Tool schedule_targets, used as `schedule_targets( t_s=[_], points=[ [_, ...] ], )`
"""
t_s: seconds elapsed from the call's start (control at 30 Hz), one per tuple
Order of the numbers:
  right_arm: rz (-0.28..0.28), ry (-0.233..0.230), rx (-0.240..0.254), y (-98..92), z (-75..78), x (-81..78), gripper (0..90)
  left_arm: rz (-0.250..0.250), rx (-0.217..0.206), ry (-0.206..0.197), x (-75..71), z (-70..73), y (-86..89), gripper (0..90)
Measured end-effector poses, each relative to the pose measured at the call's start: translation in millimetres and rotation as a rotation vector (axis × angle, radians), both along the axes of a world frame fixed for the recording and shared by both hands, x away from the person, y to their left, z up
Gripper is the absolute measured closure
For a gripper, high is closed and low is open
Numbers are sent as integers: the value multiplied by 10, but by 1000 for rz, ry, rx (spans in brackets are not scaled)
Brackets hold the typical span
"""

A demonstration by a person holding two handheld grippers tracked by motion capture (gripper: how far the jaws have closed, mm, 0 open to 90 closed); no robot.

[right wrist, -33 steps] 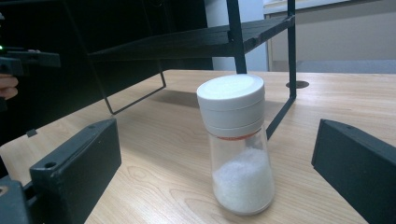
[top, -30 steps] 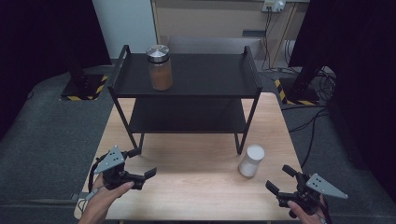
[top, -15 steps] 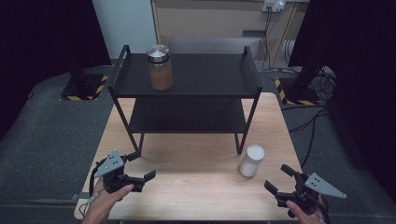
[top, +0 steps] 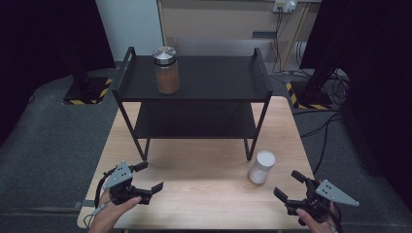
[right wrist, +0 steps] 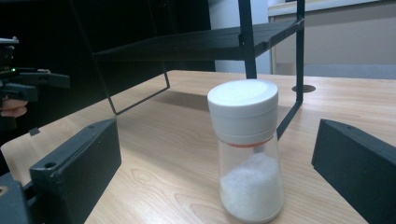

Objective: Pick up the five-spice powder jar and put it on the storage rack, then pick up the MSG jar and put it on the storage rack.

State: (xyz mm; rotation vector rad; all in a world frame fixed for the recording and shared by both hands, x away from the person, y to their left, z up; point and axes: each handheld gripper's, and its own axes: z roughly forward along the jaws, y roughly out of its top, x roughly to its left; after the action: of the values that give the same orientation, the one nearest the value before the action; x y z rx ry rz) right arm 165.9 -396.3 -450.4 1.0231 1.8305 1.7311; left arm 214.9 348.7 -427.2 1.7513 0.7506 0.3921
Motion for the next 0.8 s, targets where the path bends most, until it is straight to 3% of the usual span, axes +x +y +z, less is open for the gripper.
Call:
schedule_targets(
  t_s=[0.8],
  points=[
    [2,11,-17,35,-9,17,17,-3,33,-13,-33,51,-38,31]
  ],
)
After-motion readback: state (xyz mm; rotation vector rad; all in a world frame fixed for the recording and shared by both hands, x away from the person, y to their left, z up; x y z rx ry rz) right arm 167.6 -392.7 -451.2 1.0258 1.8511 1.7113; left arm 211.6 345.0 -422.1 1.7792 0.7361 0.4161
